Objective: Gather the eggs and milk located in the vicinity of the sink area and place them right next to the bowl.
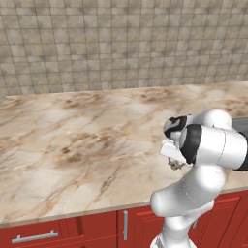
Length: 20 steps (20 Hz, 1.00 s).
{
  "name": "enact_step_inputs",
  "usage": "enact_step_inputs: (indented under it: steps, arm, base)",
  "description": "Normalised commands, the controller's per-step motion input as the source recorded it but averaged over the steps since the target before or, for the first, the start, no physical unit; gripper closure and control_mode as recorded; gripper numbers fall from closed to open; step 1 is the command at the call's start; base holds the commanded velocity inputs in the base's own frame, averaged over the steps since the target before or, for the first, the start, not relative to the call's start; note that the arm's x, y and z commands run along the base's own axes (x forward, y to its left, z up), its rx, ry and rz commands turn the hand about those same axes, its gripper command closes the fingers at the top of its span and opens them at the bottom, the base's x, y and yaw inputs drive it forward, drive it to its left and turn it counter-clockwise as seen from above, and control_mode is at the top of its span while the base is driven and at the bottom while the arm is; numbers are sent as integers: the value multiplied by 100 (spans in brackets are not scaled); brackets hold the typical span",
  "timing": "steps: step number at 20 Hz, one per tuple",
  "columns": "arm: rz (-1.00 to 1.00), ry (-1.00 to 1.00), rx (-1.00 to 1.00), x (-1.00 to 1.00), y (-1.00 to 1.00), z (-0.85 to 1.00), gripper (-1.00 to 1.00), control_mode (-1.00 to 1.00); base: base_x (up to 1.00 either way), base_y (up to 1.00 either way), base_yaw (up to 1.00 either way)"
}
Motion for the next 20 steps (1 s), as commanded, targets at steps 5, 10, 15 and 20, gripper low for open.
enact_step_inputs:
  steps: [5,10,15,20]
  arm:
    - [1,-16,0,-31,0,70,100,-100]
    - [5,-29,0,-38,0,90,100,-100]
    - [6,-33,0,-56,0,79,100,-100]
    - [3,-33,0,-60,0,68,100,-100]
  base:
    - [0,0,0]
    - [0,0,0]
    - [0,0,0]
    - [0,0,0]
